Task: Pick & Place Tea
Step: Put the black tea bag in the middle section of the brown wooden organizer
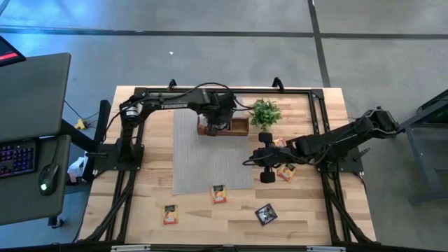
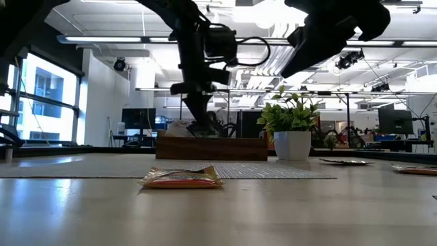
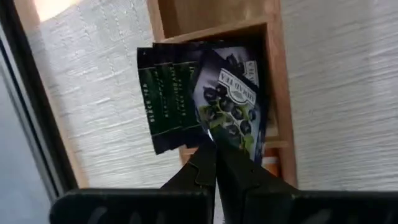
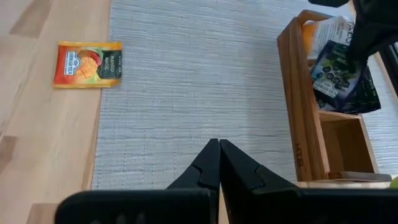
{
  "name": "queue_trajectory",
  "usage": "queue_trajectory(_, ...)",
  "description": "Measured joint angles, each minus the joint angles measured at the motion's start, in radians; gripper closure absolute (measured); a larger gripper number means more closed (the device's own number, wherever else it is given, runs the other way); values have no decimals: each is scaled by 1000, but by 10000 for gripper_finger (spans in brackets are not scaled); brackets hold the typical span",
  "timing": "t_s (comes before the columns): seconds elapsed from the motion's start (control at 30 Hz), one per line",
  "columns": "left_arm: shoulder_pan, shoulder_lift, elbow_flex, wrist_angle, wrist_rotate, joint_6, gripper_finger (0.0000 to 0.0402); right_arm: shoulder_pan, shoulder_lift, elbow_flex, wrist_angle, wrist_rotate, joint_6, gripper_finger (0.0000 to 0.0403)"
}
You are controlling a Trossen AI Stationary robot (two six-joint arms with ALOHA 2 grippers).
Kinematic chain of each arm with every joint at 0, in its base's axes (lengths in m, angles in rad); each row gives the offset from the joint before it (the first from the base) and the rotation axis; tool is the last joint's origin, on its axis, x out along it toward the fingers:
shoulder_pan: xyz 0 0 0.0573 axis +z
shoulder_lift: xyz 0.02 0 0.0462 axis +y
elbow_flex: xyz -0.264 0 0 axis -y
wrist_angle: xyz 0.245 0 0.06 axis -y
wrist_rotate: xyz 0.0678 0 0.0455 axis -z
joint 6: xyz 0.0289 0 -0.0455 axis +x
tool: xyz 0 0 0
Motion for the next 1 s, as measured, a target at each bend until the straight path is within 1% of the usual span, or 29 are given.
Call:
queue_trajectory(0.17,-22,-1,0,58,-34,55,380,0,0,0,1,3,0,402)
queue_trajectory(0.3,-37,-1,0,70,-41,96,349,0,0,0,1,3,0,402)
queue_trajectory(0.43,-43,-1,0,85,-59,91,314,0,0,0,2,3,0,402)
queue_trajectory(0.5,-46,-1,0,102,-60,75,299,0,0,0,2,3,0,402)
queue_trajectory(0.6,-49,-1,0,130,-93,43,283,0,0,0,2,3,0,402)
queue_trajectory(0.67,-49,-1,0,135,-120,30,276,0,0,0,2,3,0,402)
queue_trajectory(0.73,-49,-1,0,136,-123,0,274,0,0,0,13,13,-1,402)
queue_trajectory(0.9,-48,-1,0,136,-113,-113,274,-29,49,0,132,122,-30,402)
queue_trajectory(1.0,-49,-2,0,133,-88,-167,274,-69,119,0,225,124,-60,402)
